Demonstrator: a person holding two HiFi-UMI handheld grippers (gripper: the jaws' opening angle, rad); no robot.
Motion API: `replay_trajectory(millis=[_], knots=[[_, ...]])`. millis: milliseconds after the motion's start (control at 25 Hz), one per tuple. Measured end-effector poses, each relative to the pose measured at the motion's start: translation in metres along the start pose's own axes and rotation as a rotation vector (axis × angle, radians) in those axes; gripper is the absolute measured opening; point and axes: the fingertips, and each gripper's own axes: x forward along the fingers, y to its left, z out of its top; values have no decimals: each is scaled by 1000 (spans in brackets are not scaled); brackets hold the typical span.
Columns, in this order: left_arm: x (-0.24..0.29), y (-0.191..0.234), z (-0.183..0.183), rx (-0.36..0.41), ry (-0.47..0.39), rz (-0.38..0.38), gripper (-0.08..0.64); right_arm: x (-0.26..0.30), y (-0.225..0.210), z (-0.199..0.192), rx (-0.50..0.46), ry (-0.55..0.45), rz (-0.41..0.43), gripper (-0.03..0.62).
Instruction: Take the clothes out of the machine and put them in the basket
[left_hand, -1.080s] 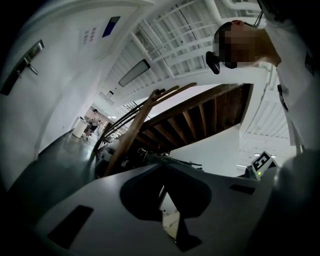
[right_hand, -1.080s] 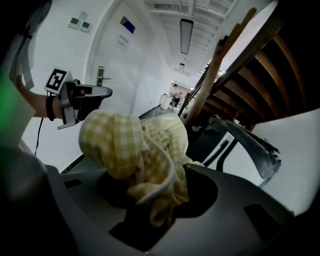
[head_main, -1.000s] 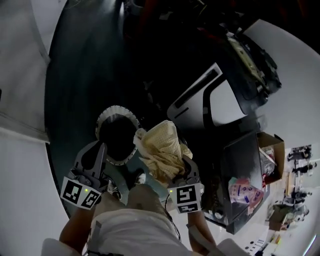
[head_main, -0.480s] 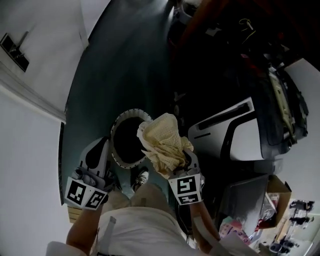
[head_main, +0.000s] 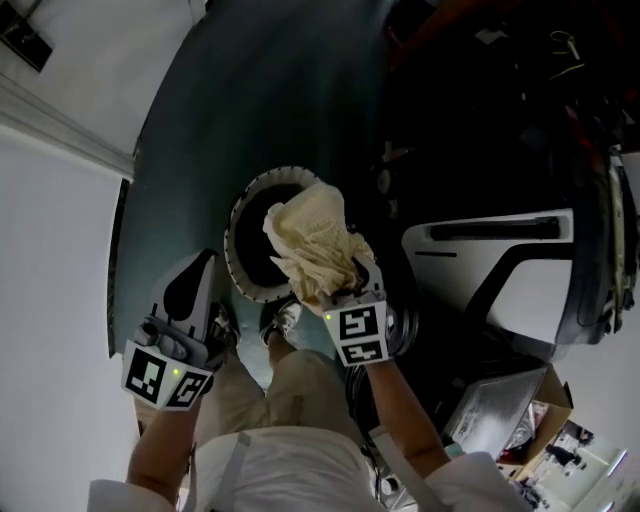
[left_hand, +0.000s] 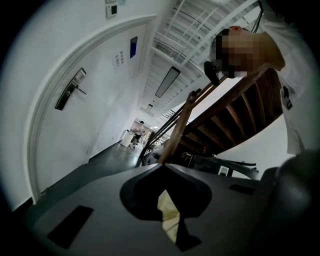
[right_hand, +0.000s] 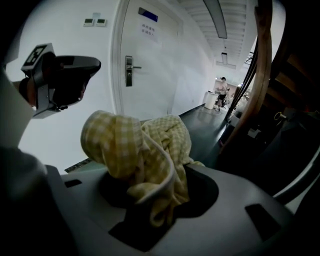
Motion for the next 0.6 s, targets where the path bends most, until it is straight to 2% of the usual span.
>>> replay_trajectory(millis=[320, 600], knots=[[-11, 78, -91, -42, 55, 110, 14, 145, 27, -86, -56, 136, 57, 199], [-31, 110, -137, -80, 99, 165, 14, 238, 47, -156, -189, 253, 103, 199]])
